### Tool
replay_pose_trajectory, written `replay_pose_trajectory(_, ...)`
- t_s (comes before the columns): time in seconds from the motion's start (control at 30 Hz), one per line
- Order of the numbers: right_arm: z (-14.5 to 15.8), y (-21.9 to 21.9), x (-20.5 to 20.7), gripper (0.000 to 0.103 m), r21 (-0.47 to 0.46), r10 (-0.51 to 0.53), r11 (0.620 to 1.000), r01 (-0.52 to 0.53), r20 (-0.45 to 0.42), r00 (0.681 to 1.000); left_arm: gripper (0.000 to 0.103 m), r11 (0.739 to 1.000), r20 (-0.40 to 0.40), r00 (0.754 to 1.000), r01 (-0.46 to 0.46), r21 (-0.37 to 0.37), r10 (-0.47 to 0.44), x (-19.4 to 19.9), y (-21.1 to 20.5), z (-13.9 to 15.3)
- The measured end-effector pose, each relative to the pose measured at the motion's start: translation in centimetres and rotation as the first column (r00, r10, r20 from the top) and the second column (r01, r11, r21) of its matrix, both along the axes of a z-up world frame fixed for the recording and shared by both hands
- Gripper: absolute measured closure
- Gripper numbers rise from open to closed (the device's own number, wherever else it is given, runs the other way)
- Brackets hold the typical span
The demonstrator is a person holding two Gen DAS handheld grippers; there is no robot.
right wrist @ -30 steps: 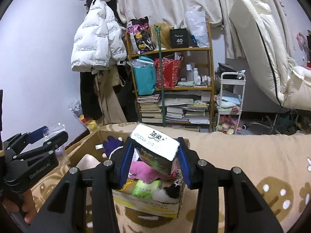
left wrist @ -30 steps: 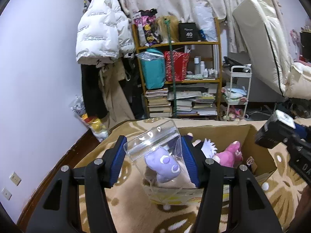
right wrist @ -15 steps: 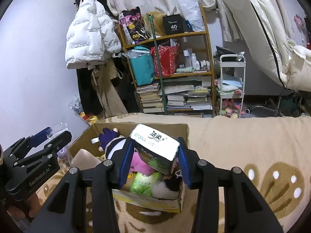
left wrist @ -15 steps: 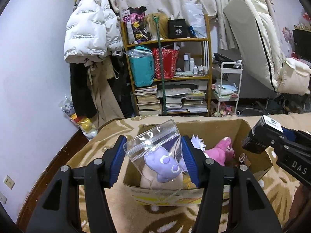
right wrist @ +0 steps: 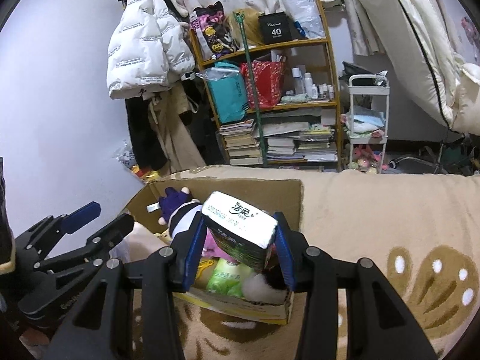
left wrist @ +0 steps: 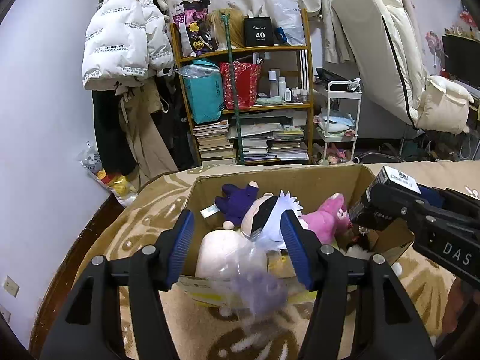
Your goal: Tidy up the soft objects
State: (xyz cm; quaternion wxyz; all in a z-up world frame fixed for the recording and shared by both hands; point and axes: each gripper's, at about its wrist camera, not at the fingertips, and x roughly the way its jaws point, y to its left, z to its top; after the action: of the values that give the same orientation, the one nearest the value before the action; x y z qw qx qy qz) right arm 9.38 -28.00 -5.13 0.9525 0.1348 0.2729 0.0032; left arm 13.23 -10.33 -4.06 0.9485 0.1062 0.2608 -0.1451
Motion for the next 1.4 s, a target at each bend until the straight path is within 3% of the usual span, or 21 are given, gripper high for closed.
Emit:
replay_pose_trajectory(0.23,-0.6,0.1,0.4,0.055,0.011,0.020,1.000,-0.019,-0.022,1.000,0.031,1.000,-0.004,1.000,-0.018,-0.017,0.018,0.1,0.5,-0.1)
replay_pose_trajectory(0.57,-0.8,0.1,0.7,0.053,0.025,0.030,0.999,-0.029,-0.046,0.998,0.030,0.999,-0.038,0.998,-0.047,0.006,0.047,0.4,0.9,-0.7)
replay_pose_trajectory(0.63,-0.8,0.1,0.8,0.038,0.044,0.039,0.998,-0.037,-0.053,0.998,0.027,0.999,-0.038,0.998,-0.050,0.020,0.051,0.2,0.7,-0.8)
replay_pose_trajectory(0.87,-0.2,0.4,0.1,0.029,0.013,0.034,0.999,-0.034,-0.058,0.998,0.010,0.998,-0.026,0.999,-0.044,0.041,0.045,-0.6,0.6,-0.7)
replay_pose_trajectory(0.93,0.0,0.2,-0.3,0.018,-0.001,0.026,1.000,-0.026,-0.059,0.998,0.008,0.998,-0.022,0.999,-0.047,0.049,0.048,-1.0,0.8,-0.5)
replay_pose_trajectory(1.2,0.0,0.1,-2.8,0.005,-0.004,0.004,1.000,-0.005,-0.111,0.994,0.007,0.995,-0.041,0.995,-0.090,0.029,0.092,-2.6,3.4,0.7)
replay_pose_trajectory(1.4,-1.4,0.9,-3.7,0.003,0.001,0.012,1.000,-0.012,-0.205,0.979,0.007,0.991,-0.089,0.987,-0.130,0.013,0.131,-4.2,6.2,1.9)
